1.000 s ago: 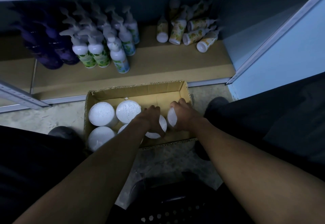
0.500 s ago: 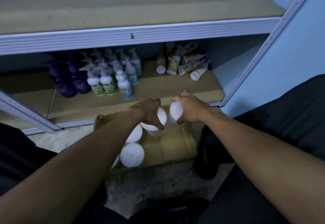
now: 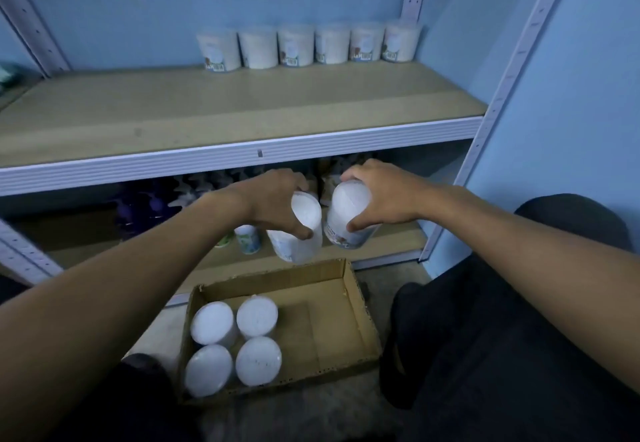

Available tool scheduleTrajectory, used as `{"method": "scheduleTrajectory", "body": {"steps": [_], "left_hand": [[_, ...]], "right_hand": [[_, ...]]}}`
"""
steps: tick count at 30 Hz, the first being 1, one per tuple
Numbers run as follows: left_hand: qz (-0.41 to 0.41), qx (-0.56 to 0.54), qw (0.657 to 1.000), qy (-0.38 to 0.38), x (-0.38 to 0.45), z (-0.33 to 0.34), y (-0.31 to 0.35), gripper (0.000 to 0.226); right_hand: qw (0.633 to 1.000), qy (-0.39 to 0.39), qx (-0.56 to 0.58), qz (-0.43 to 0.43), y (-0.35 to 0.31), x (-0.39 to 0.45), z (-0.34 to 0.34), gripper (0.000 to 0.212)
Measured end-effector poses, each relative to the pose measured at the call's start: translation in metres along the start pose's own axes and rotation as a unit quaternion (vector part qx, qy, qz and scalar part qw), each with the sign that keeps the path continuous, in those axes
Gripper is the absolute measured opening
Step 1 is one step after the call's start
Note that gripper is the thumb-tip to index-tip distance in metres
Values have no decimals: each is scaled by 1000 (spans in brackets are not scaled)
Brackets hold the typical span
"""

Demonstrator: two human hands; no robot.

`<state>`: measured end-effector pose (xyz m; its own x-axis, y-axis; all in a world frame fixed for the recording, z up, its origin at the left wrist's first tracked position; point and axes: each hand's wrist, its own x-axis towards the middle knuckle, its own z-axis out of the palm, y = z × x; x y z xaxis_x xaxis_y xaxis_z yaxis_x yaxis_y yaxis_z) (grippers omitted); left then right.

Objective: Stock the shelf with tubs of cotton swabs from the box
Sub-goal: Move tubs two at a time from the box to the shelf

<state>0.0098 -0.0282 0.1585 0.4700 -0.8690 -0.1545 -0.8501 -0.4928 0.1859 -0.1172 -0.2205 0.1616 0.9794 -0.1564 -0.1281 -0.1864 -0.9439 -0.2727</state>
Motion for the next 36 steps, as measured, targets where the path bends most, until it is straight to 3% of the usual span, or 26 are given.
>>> {"method": "scheduleTrajectory", "body": {"steps": [6,14,24,36], "left_hand": [[-4,14,997,78,-5,-52,29,70],[0,40,990,135,13,-129,51,76],[-11,65,990,125,78,-182,69,75],[-31,19,996,85,143,-179,61,73]], "right_hand": [[997,63,-36,-14,-11,-12,-57,78],[990,136,-28,-5,-7,-13,-128,82],[981,184,-2,58,20,19,-180,64],[977,173,19,121,52,64,-181,52]]}}
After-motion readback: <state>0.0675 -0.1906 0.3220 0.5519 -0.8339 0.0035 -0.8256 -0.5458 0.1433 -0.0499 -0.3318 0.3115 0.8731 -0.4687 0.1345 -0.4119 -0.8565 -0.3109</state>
